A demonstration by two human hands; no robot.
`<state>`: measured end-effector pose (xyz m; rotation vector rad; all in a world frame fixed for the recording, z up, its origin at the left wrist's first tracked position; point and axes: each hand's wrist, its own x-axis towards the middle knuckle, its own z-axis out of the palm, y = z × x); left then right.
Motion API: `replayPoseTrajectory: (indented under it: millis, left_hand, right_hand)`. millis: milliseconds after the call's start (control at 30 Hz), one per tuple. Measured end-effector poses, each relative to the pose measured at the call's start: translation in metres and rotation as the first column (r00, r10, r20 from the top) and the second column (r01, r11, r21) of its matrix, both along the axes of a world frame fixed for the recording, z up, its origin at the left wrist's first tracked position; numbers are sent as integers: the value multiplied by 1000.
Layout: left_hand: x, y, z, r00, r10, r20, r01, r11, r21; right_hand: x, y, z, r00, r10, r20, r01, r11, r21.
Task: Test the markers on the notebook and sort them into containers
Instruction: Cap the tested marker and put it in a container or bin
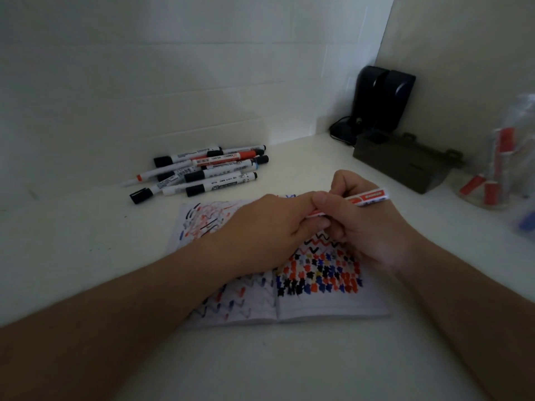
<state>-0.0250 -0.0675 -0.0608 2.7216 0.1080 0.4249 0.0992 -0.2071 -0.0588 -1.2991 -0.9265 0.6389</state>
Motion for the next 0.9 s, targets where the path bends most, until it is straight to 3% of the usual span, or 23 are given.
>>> replayPoseTrajectory:
  millis: [133, 367, 567, 700, 800, 900]
  left_hand:
    - [-1, -3, 2, 999, 25, -23, -24, 999, 37]
    - [-5, -5, 5, 995, 59, -76, -56, 997, 48]
    - [-7, -11, 6, 973, 130, -192, -130, 991, 17]
    - [-15, -11, 15, 943, 10, -334, -14, 1000, -10]
    - [-21, -22, 15, 935, -55, -350, 107, 986, 131]
    - [-20, -34, 9, 950, -79, -301, 153, 961, 232]
  right_hand:
    - [-4, -2, 3, 998, 24, -54, -24, 1000, 12]
    - [-5, -5, 7, 999, -2, 44, 4, 1000, -28]
    - [15, -17, 24, 997, 24, -78, -29, 998, -52]
    - [30, -53, 46, 986, 128, -107, -138, 986, -91]
    - [19, -82, 33, 975, 216, -54, -223, 948, -227]
    - [3, -93, 8, 987, 116, 108, -84, 960, -266]
